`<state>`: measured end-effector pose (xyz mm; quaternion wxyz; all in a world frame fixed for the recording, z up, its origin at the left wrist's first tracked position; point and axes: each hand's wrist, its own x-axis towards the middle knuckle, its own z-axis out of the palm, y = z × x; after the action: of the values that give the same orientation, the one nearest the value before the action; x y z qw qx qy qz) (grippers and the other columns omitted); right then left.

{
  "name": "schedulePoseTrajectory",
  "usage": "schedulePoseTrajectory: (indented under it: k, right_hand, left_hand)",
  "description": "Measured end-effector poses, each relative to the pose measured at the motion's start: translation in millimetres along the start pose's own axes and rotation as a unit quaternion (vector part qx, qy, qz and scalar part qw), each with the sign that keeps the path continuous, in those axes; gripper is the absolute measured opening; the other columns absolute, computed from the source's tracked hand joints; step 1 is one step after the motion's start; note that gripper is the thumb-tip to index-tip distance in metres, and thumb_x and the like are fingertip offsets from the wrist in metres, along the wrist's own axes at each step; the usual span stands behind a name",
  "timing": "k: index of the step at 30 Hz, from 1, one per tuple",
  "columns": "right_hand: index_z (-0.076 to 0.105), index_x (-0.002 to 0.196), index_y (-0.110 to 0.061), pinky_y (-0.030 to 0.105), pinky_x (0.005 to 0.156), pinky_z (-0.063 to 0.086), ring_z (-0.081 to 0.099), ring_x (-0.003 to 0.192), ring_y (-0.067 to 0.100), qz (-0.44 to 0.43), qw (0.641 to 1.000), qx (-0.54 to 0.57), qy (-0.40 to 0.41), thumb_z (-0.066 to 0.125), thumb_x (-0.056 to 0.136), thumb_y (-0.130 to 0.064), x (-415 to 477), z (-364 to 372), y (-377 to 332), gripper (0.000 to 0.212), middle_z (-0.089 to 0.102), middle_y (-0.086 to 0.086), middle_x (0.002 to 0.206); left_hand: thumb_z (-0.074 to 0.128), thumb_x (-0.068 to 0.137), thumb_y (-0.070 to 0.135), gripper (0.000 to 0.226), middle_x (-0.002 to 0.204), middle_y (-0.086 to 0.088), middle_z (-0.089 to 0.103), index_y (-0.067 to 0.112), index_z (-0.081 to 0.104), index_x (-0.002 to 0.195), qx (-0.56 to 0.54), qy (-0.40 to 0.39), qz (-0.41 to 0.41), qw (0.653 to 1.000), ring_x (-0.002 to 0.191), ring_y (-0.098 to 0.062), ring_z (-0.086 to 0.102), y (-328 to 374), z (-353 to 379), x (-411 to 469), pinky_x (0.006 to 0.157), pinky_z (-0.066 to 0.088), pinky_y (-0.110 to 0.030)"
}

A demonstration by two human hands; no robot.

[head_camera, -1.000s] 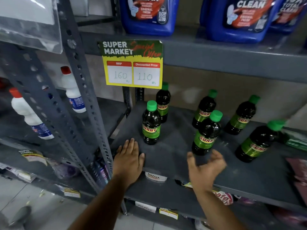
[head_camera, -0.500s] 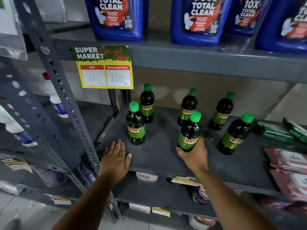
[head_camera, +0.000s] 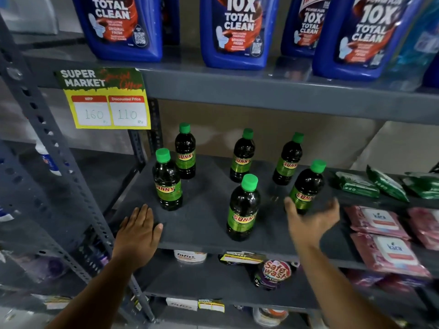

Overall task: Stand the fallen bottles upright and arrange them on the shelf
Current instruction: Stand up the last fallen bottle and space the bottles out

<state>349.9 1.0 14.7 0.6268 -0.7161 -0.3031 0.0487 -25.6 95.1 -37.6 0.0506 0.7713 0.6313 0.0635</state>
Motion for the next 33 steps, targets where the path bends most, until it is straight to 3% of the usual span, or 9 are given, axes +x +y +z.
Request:
schedulePoseTrajectory:
  k: [3,8,15,20,23,25,27,29,33]
  right_hand:
    - [0.018,0.147,-0.013,0.04,0.106,0.037,0.042,0.133,0.029,0.071,0.989,-0.062,-0.116,0.09,0.063,-0.032,53.7,-5.9,6.6,0.112,0.043,0.011,0.145]
    - [0.052,0.104,-0.029,0.021,0.062,0.042,0.065,0.09,0.02,0.042,0.974,-0.132,-0.18,0.087,0.062,-0.025,64.4,-8.4,31.4,0.055,0.064,-0.014,0.089]
    - [0.052,0.105,-0.024,0.013,0.054,0.04,0.061,0.073,-0.002,0.049,0.976,-0.125,-0.174,0.085,0.055,-0.031,16.5,-34.9,43.0,0.06,0.067,-0.013,0.084]
    - [0.049,0.114,-0.022,0.017,0.06,0.044,0.067,0.088,0.014,0.055,0.971,-0.129,-0.192,0.089,0.056,-0.03,1.6,-48.4,34.7,0.071,0.067,-0.008,0.094]
    - [0.028,0.142,-0.017,0.036,0.102,0.039,0.044,0.13,0.024,-0.007,0.987,-0.11,-0.115,0.088,0.059,-0.048,-27.0,-60.7,32.6,0.107,0.045,0.005,0.139]
    - [0.028,0.142,-0.006,0.047,0.108,0.028,0.029,0.134,0.034,-0.119,0.982,-0.137,-0.061,0.072,0.065,-0.07,-73.3,-63.0,39.6,0.109,0.032,0.014,0.143]
    - [0.04,0.136,-0.013,0.051,0.105,0.031,0.036,0.127,0.035,-0.194,0.963,-0.137,-0.124,0.07,0.059,-0.067,-123.0,-52.2,39.5,0.098,0.04,0.013,0.135]
    - [0.042,0.135,-0.034,0.033,0.108,0.032,0.041,0.126,0.015,-0.269,0.927,-0.09,-0.245,0.074,0.061,-0.054,-151.0,-25.6,31.0,0.083,0.041,-0.009,0.139]
    - [0.035,0.137,-0.044,0.012,0.103,0.031,0.037,0.127,-0.007,-0.227,0.893,-0.02,-0.389,0.068,0.083,-0.042,-151.1,58.9,-35.7,0.064,0.034,-0.026,0.136]
  left_hand:
    - [0.007,0.087,0.055,0.08,0.162,-0.01,0.015,0.007,0.017,0.151,-0.008,0.007,-0.003,1.0,0.149,-0.026,0.012,-0.7,-0.2,-0.5,0.12,0.013,-0.044]
    - [0.018,0.097,0.05,0.069,0.162,-0.009,0.014,0.008,0.016,0.151,-0.01,0.002,-0.011,1.0,0.149,-0.026,0.011,-0.3,-0.3,1.0,0.12,0.013,-0.045]
    - [0.016,0.097,0.048,0.069,0.161,-0.012,0.016,0.005,0.019,0.15,-0.008,-0.005,0.001,1.0,0.149,-0.028,0.013,2.9,-7.1,-2.8,0.12,0.014,-0.046]
    - [0.022,0.095,0.051,0.072,0.159,-0.016,0.023,0.002,0.027,0.147,-0.019,-0.003,0.02,1.0,0.147,-0.031,0.019,0.0,-11.9,-2.3,0.119,0.018,-0.047]
    - [0.032,0.098,0.046,0.068,0.16,-0.016,0.019,0.001,0.023,0.148,-0.032,-0.009,0.016,0.999,0.148,-0.029,0.016,-3.7,-14.3,1.6,0.121,0.016,-0.045]
    - [0.018,0.097,0.049,0.07,0.161,-0.015,0.015,0.002,0.018,0.15,-0.005,-0.004,0.009,1.0,0.149,-0.028,0.012,-3.3,-13.4,1.8,0.122,0.013,-0.042]
    - [0.007,0.093,0.048,0.073,0.162,-0.014,0.011,0.004,0.013,0.151,0.009,-0.002,0.008,1.0,0.149,-0.026,0.008,-2.6,-12.3,3.2,0.122,0.01,-0.04]
    - [0.005,0.093,0.047,0.072,0.162,-0.014,0.009,0.004,0.01,0.151,0.013,-0.006,0.014,1.0,0.15,-0.025,0.006,-2.7,-12.1,6.1,0.122,0.008,-0.039]
    - [0.016,0.099,0.044,0.067,0.163,-0.014,0.003,0.004,0.006,0.151,0.009,-0.029,0.04,0.999,0.15,-0.024,-0.001,-6.7,-12.7,8.5,0.123,0.003,-0.038]
